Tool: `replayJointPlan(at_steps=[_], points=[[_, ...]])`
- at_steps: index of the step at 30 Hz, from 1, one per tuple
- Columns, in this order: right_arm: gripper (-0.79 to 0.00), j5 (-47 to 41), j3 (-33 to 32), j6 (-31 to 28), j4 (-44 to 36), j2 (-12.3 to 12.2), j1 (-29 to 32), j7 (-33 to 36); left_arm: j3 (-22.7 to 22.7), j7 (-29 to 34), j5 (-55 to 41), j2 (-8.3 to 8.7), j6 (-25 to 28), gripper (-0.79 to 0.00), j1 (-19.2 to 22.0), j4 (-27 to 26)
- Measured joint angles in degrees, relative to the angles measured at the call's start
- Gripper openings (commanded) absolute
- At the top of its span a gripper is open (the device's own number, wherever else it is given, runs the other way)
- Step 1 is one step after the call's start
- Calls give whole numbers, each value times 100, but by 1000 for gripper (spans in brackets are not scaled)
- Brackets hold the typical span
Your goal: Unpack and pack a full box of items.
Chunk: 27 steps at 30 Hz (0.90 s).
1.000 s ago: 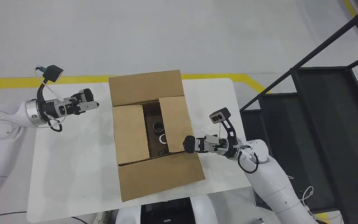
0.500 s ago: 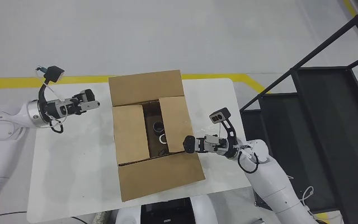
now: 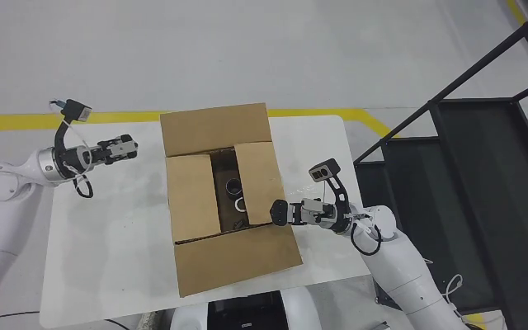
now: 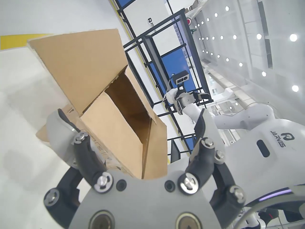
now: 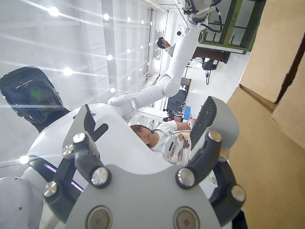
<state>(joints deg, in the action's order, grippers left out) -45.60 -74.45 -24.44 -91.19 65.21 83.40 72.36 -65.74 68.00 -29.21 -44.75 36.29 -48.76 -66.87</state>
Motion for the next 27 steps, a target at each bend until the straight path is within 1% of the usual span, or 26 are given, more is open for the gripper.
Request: replayJointPlan(at_steps=[4, 7, 11, 15, 22, 27], points=[[0, 420, -196, 233, -114, -52, 46, -267, 120, -50, 8, -15, 51, 0, 20, 11], [0, 751, -518, 341, -222, -119, 199, -419, 159, -108, 23, -4, 110, 0, 10, 20], [0, 999, -1064, 428, -381, -209, 556, -655, 161, -248, 17, 17, 251, 0, -2, 73], [0, 1510, -1524, 626, -457, -291, 961, -871, 136, -481, 74, 29, 483, 0, 14, 192], [0, 2160, -1603, 982, -430, -363, 1250, -813, 214, -583, 157, 12, 583, 0, 83, 258], [0, 2313, -1372, 1342, -293, -388, 1352, -511, 257, -656, 339, 2, 657, 0, 140, 359]])
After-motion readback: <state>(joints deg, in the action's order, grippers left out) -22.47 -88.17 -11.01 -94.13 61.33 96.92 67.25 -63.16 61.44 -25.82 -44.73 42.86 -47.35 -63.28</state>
